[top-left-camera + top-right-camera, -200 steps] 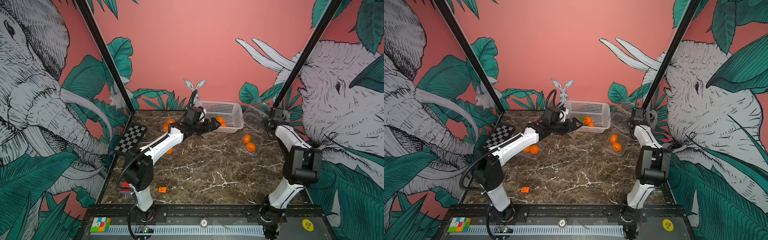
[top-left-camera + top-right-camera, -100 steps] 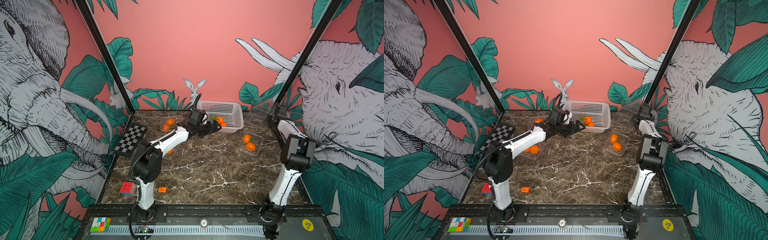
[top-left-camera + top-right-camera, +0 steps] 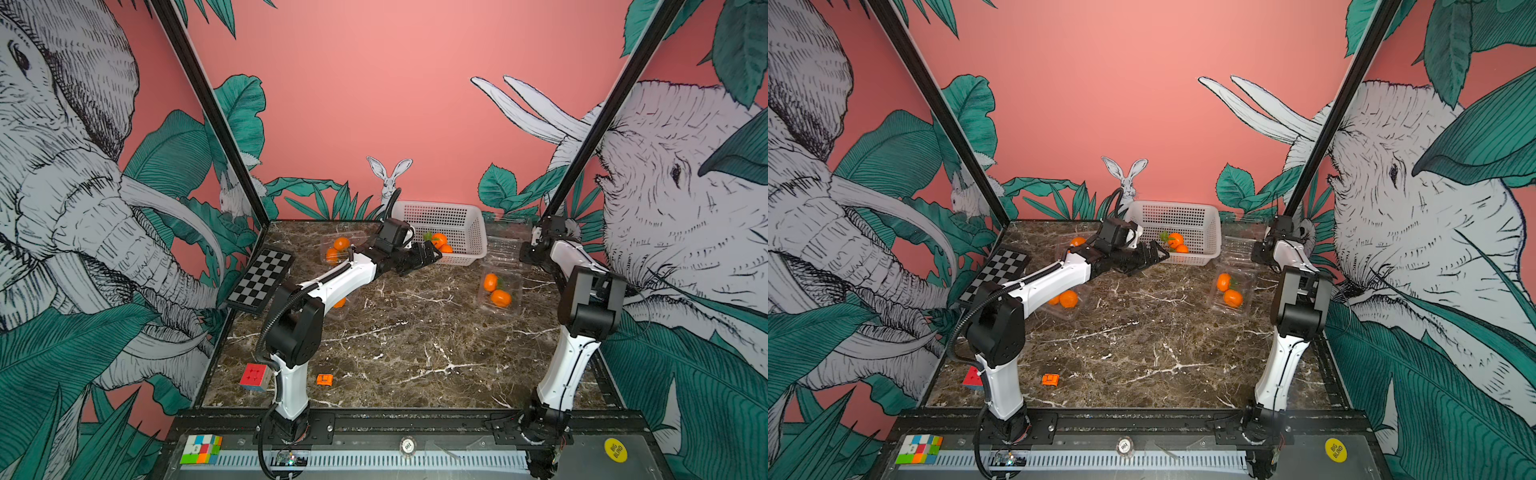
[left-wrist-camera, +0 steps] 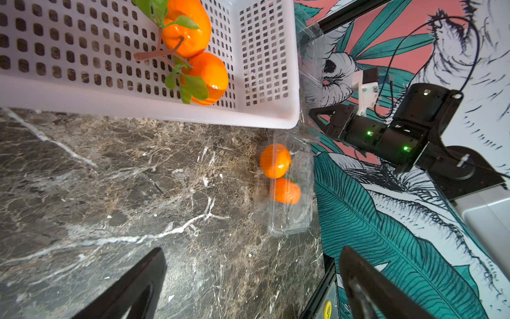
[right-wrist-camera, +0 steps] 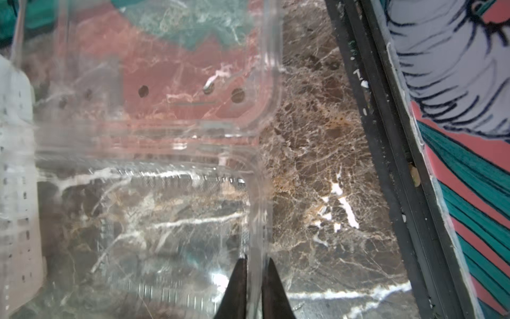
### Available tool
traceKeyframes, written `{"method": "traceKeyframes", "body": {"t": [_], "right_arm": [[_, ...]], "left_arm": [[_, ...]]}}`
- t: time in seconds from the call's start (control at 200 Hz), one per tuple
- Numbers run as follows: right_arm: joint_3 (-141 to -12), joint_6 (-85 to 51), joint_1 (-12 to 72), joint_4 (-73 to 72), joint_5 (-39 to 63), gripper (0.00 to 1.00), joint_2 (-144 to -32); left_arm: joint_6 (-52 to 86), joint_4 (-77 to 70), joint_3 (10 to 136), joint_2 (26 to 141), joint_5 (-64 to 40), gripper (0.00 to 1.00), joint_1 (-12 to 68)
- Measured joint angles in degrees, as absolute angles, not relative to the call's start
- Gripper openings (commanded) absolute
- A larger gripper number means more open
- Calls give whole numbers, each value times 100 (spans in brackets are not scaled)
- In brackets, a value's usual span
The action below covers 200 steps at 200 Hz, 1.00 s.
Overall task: Take oranges out of containers
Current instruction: Place the packing box at the corner of the board.
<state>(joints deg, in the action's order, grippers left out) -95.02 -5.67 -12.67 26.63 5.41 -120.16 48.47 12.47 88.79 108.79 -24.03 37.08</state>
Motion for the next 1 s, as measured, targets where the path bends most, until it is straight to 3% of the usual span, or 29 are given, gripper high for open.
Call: {"method": "traceKeyframes", "body": {"t": [0.155,0.33,0.545,0.735,1.0], "right_arm": [[-9749,-403,-1245,2915,456,34,-12016],[-9625,-652,-1243,2906,517,64,-11898],[-8591,-1406,-1243,2703,781,98,-10687],[-7629,-2003,-1149,2401,996,99,-9504],[-6479,-2091,-856,2453,939,99,-9413]], "left_arm": [[4847,1253,8700,10750,-2403,99,3708],[4838,1275,8545,10530,-2399,99,3708],[4840,1291,8324,10254,-2399,99,3712],[4842,1269,8034,10127,-2405,99,3763],[4845,1186,7760,10121,-2443,99,3859]]}}
